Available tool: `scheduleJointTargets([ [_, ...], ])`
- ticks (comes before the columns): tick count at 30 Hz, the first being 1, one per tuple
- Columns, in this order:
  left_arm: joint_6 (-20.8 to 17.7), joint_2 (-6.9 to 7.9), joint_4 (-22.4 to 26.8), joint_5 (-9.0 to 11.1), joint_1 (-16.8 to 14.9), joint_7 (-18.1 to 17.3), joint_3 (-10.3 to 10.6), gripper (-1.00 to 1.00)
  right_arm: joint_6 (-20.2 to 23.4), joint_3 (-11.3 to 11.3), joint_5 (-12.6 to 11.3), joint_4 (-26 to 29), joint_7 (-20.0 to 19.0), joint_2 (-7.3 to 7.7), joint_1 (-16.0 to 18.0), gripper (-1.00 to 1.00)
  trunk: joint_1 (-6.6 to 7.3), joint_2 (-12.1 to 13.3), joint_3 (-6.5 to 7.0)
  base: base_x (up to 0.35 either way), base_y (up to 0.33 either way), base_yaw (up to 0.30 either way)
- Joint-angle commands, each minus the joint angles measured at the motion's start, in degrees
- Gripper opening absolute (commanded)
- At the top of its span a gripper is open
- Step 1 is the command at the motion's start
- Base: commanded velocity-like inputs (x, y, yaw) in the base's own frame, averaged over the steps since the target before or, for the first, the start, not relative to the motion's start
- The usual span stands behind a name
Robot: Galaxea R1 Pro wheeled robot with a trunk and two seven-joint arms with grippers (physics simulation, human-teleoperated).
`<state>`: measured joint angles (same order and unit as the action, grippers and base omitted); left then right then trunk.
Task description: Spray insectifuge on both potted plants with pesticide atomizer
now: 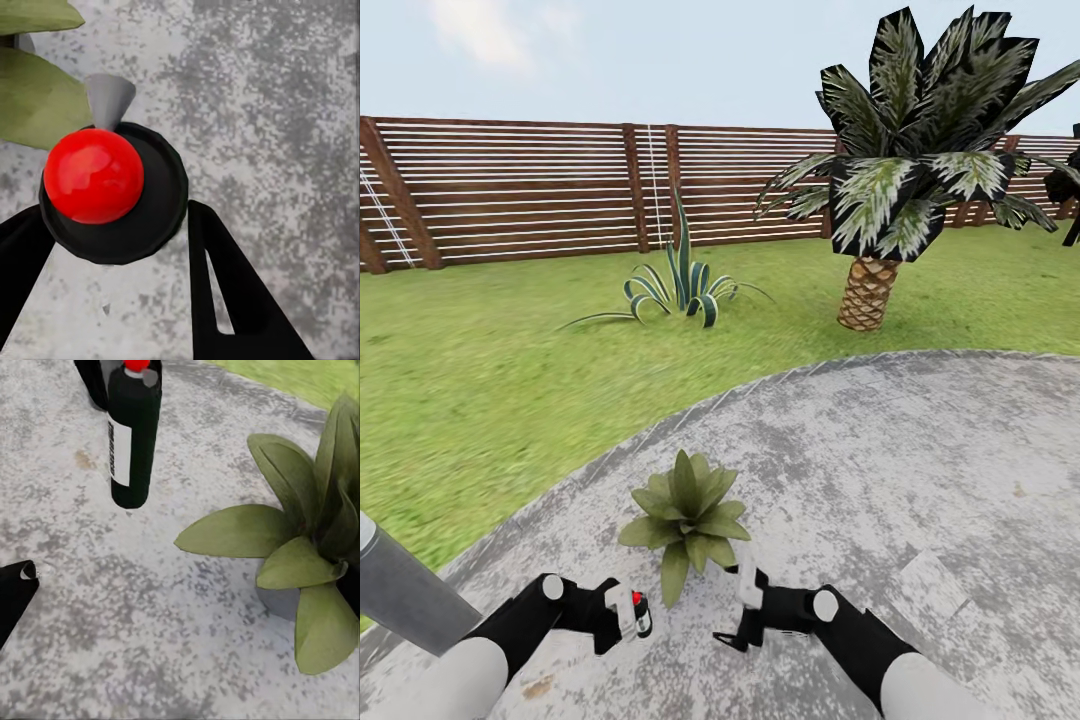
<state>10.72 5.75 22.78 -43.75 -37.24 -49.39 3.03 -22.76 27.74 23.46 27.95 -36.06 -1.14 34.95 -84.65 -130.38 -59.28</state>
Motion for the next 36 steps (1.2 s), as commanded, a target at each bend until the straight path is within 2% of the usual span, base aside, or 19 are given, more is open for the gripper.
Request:
scheduleJointTargets([
  [1, 0.4, -0.04, 0.1, -0.7, -0.1, -0.1, 0.2, -1.00, -0.4, -0.1, 0.6, 0.2, -0.5, -0.01, 0.2, 1.00, 0.01, 0.0, -0.05, 0.000, 0.000, 0.000],
  [4, 0.2, -0.21, 0.6, -3.3, -0.5, -0.5, 0.2, -1.00, -0.3, -0.1, 0.5, 0.4, -1.3, -0.03, 0.6, 1.00, 0.01, 0.0, -0.05, 0.000, 0.000, 0.000],
  [5, 0.2, -0.25, 0.7, -3.7, -0.6, -0.6, 0.1, -1.00, -0.3, -0.1, 0.2, 0.4, -1.4, -0.03, 0.6, -1.00, 0.01, 0.0, -0.05, 0.000, 0.000, 0.000],
  [10, 0.2, -1.28, 0.8, -4.5, -0.6, -0.7, 0.2, -1.00, -0.3, -0.1, -2.6, 0.5, -1.8, -0.07, 0.6, -1.00, 0.01, 0.0, -0.05, 0.000, 0.000, 0.000],
  [13, 0.2, -2.55, 0.8, -4.6, -0.6, -0.7, 0.2, -1.00, -0.2, -0.1, -2.8, 0.9, -2.0, -0.09, 0.8, -1.00, 0.01, 0.0, -0.05, 0.000, 0.000, 0.000],
  [17, 0.3, -4.63, 0.8, -5.0, -0.6, -0.7, 0.3, -1.00, -0.1, -0.1, -2.7, 1.7, -4.8, -0.09, 1.1, -1.00, 0.01, 0.0, -0.05, 0.000, 0.000, 0.000],
  [18, 0.2, -4.99, 0.8, -5.6, -0.6, -0.7, 0.3, -1.00, 0.0, -0.1, -2.7, 1.7, -5.0, -0.09, 1.2, -1.00, 0.01, 0.0, -0.05, 0.000, 0.000, 0.000],
  [20, 0.1, -6.30, 0.8, -9.2, -0.6, -0.6, 0.2, -1.00, 0.0, -0.1, -2.7, 1.8, -5.2, -0.11, 1.2, -1.00, 0.01, 0.0, -0.05, 0.000, 0.000, 0.000],
  [21, 0.1, -6.87, 0.8, -10.3, -0.6, -0.6, 0.2, -1.00, 0.1, -0.1, -2.7, 1.8, -5.3, -0.14, 1.2, -1.00, 0.01, 0.0, -0.05, 0.000, 0.000, 0.000],
  [23, 0.0, -7.85, 0.8, -11.2, -0.6, -0.6, 0.1, -1.00, 0.1, -0.1, -2.8, 1.8, -5.3, -0.22, 1.3, -1.00, 0.01, 0.0, -0.05, 0.000, 0.000, 0.000],
  [29, -0.1, -9.66, 0.9, -11.5, -0.8, -0.6, 0.1, -1.00, 0.1, 0.0, -2.7, 1.8, -5.3, -0.27, 1.3, -1.00, 0.01, 0.0, -0.05, 0.000, 0.000, 0.000],
  [36, 0.0, -10.82, 0.9, -11.0, -1.9, -0.7, 0.1, -1.00, 0.1, 0.0, -2.7, 1.8, -5.3, -0.27, 1.3, -1.00, 0.01, 0.0, -0.05, 0.000, 0.000, 0.000],
])
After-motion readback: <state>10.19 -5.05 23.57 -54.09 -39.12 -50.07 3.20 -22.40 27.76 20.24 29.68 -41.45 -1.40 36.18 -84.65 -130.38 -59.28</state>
